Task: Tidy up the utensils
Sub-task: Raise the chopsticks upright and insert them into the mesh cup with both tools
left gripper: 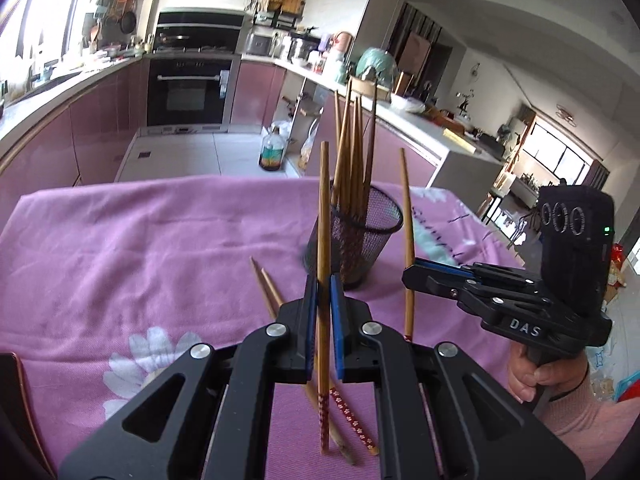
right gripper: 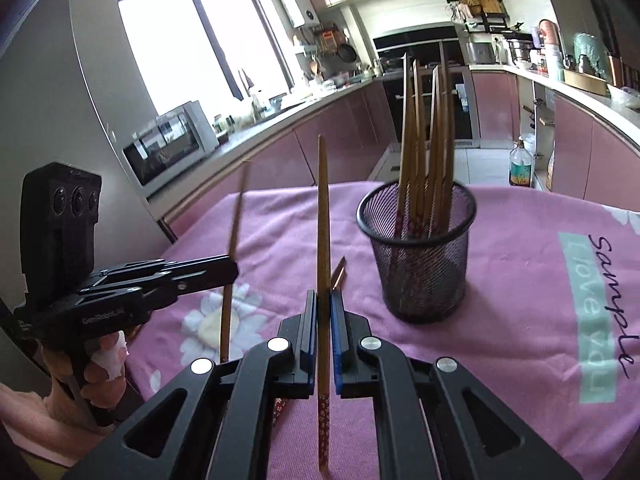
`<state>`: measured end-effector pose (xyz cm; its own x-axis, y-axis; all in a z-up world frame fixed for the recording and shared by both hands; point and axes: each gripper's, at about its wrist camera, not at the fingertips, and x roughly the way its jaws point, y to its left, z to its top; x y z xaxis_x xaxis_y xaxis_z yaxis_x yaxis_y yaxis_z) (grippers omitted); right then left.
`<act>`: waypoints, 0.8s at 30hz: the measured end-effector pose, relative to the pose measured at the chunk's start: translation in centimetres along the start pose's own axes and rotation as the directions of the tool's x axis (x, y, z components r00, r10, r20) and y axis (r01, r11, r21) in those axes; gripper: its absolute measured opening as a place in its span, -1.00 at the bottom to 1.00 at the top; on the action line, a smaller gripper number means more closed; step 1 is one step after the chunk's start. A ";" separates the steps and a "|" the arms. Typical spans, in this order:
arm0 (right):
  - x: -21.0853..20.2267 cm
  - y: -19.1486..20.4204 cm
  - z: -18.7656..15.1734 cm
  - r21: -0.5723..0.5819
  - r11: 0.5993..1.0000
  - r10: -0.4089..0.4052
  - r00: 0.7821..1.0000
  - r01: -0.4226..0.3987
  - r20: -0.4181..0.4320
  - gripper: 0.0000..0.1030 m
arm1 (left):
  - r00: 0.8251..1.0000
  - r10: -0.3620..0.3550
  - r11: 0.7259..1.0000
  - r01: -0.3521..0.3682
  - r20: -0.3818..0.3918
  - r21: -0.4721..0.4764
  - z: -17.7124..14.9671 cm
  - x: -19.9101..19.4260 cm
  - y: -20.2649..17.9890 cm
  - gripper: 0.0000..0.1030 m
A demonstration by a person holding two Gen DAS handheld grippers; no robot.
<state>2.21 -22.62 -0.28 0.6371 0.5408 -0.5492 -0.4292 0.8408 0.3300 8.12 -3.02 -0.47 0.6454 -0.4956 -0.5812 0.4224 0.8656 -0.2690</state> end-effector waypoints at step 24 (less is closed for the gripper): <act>-3.9 -0.8 4.3 -0.016 1.000 -0.015 0.986 0.018 0.163 -0.90 | 0.987 -0.086 0.995 0.079 0.138 0.058 5.1 -2.7 -3.4 -0.86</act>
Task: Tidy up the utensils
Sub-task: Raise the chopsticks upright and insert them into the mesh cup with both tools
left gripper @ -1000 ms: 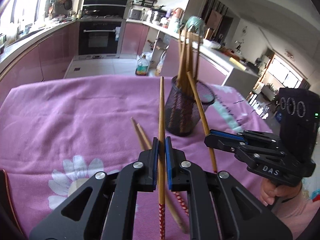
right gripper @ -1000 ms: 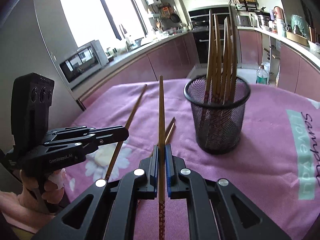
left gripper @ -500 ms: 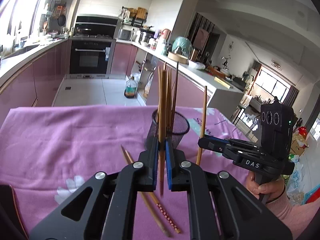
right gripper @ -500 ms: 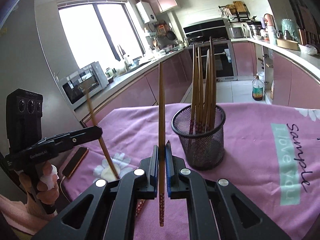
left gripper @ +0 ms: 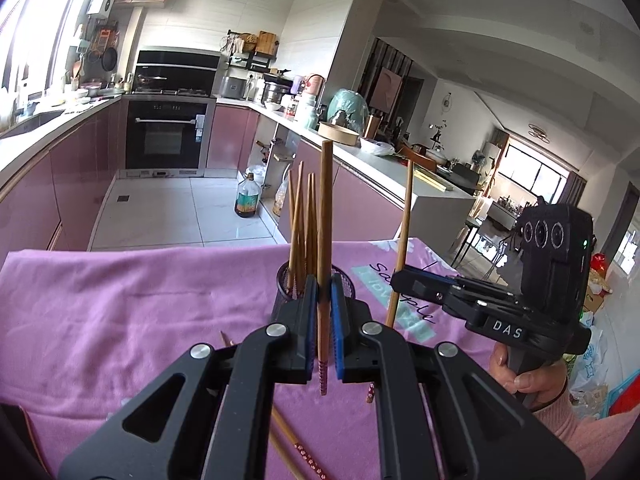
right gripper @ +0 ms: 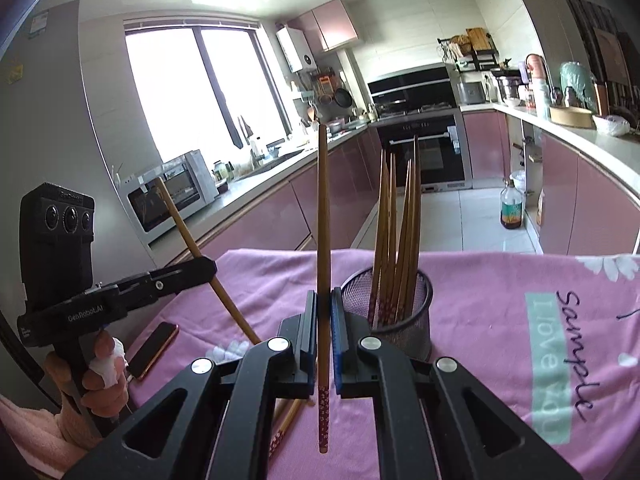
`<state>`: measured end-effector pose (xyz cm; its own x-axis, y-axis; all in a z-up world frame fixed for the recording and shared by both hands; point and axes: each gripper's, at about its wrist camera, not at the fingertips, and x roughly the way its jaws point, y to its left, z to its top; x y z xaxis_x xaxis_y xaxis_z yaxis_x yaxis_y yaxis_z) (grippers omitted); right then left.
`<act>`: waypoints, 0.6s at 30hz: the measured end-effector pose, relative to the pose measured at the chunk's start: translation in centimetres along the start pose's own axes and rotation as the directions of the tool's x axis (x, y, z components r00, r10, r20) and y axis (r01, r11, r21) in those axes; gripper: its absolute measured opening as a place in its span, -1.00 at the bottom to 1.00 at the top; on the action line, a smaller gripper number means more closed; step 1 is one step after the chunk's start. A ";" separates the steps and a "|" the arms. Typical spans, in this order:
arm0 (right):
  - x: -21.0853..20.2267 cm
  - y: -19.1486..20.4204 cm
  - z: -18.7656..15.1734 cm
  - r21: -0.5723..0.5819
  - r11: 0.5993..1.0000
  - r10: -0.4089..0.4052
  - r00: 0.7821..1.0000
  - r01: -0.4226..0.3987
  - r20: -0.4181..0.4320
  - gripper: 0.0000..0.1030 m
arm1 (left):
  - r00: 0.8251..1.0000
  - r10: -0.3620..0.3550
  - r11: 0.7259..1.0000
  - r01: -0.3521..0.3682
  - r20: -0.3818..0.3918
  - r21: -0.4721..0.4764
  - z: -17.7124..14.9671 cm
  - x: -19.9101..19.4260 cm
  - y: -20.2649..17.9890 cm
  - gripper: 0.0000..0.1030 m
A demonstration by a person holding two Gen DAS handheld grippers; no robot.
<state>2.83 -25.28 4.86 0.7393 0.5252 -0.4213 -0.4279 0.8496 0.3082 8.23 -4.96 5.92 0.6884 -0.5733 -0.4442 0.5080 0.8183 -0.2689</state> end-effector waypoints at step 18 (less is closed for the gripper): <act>-0.1 0.2 4.0 -0.054 0.998 -0.028 0.995 0.034 0.099 -0.90 | 0.995 -0.005 0.997 -0.003 0.099 0.081 4.8 -0.2 -2.6 -0.86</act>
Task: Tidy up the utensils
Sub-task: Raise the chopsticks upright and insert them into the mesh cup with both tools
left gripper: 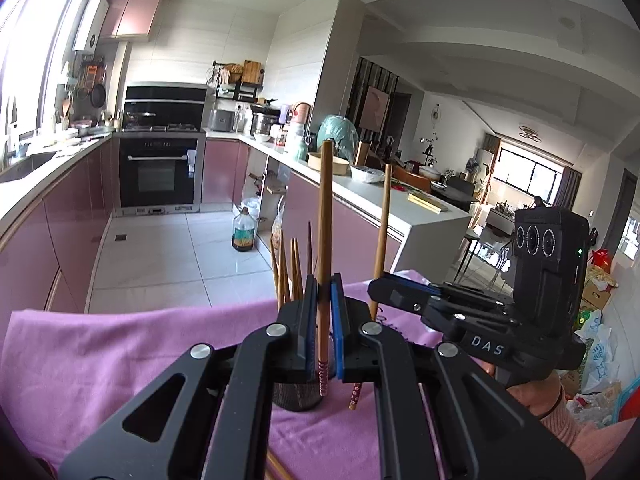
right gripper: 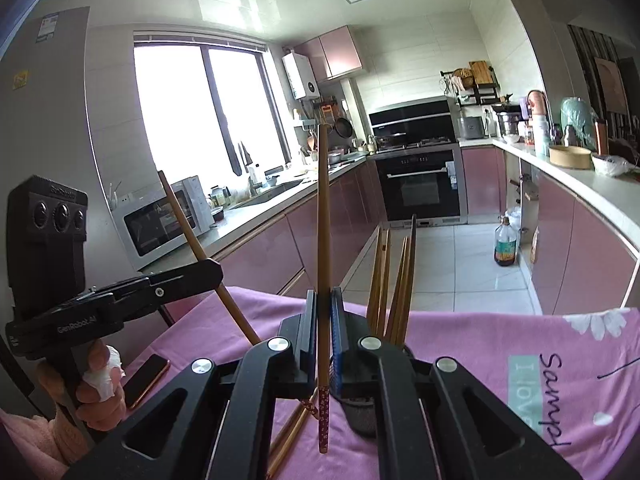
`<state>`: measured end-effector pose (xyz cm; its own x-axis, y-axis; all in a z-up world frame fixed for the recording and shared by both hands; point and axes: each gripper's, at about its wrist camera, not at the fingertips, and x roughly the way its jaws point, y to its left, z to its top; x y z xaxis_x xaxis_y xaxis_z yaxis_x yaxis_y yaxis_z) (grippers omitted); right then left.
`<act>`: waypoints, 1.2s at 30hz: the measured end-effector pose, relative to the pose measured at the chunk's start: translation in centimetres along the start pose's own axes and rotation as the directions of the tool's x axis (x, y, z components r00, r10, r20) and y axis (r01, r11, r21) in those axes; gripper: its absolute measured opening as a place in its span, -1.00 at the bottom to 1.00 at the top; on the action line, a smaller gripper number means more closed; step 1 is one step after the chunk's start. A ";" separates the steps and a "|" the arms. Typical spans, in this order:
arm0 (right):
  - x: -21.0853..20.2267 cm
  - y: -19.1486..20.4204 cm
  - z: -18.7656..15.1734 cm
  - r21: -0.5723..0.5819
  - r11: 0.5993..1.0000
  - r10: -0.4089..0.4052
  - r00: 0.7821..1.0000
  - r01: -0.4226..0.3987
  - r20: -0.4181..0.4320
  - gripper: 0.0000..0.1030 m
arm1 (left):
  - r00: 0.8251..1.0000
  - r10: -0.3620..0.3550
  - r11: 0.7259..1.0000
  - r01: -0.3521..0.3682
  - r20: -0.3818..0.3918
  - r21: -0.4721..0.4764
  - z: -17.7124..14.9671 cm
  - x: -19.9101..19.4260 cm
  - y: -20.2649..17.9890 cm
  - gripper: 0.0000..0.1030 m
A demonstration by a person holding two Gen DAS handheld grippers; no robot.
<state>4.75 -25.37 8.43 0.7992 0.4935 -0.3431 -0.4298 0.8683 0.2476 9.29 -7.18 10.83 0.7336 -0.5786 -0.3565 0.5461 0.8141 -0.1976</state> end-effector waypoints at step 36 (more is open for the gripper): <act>4.5 -1.5 0.4 0.032 0.996 -0.085 0.996 0.086 -0.026 -0.90 | 0.994 0.069 0.997 -0.067 -0.086 0.028 -1.5 2.0 -2.8 -0.86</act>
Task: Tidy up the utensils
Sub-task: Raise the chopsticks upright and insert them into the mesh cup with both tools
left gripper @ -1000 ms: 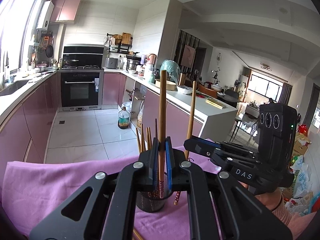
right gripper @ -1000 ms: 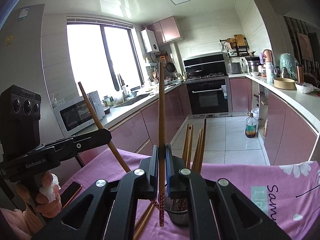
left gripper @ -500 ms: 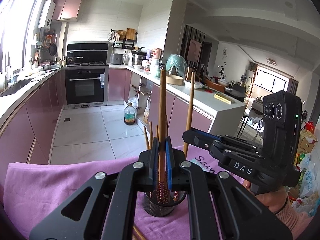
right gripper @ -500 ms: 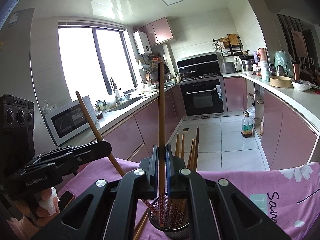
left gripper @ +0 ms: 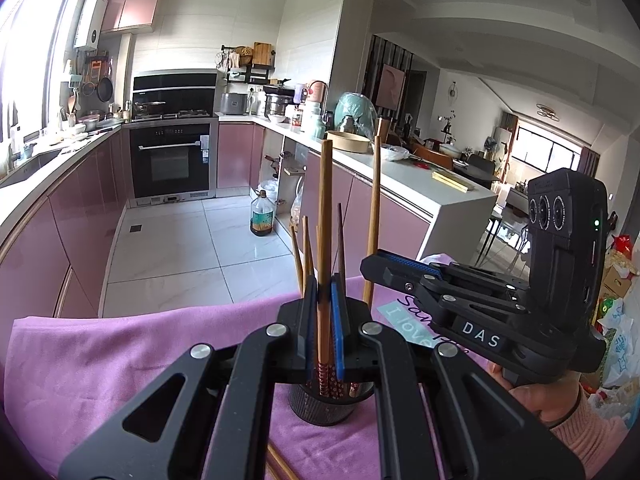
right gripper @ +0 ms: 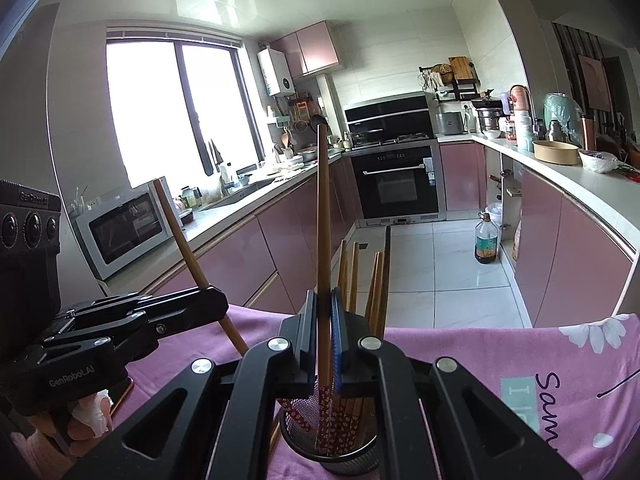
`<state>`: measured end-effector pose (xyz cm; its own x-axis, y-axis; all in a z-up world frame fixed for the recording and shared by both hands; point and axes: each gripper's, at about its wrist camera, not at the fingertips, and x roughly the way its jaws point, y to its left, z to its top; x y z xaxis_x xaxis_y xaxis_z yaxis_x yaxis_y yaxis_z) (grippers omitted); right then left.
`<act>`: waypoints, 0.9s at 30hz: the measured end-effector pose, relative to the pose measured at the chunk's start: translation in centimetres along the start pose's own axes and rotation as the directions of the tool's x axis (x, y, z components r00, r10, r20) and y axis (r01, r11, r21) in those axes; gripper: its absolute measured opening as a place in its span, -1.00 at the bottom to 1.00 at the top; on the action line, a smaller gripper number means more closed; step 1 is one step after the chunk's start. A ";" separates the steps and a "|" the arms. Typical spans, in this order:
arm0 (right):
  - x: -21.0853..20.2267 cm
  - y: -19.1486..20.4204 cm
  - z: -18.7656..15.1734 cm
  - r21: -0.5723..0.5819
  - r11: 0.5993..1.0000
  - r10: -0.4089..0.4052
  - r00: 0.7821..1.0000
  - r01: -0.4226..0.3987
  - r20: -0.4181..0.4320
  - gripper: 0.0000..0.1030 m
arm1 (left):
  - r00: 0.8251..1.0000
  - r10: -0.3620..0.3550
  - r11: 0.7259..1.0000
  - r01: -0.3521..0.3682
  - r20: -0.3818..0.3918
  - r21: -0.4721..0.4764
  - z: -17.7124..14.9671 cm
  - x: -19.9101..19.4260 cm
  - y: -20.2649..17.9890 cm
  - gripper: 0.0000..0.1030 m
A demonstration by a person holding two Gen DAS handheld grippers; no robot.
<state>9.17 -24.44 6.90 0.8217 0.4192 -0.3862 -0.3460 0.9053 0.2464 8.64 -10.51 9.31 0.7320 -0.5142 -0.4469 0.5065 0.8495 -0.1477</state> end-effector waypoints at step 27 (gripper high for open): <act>2.6 -0.8 -1.5 0.026 0.999 -0.024 0.998 0.026 -0.065 -0.90 | 0.997 -0.007 1.000 0.007 -0.075 0.003 1.7 0.9 1.0 -0.86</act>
<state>10.91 -23.97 4.33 0.7985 0.4009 -0.4492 -0.3126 0.9137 0.2598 10.62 -10.37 10.28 0.6925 -0.5096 -0.5106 0.5130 0.8455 -0.1482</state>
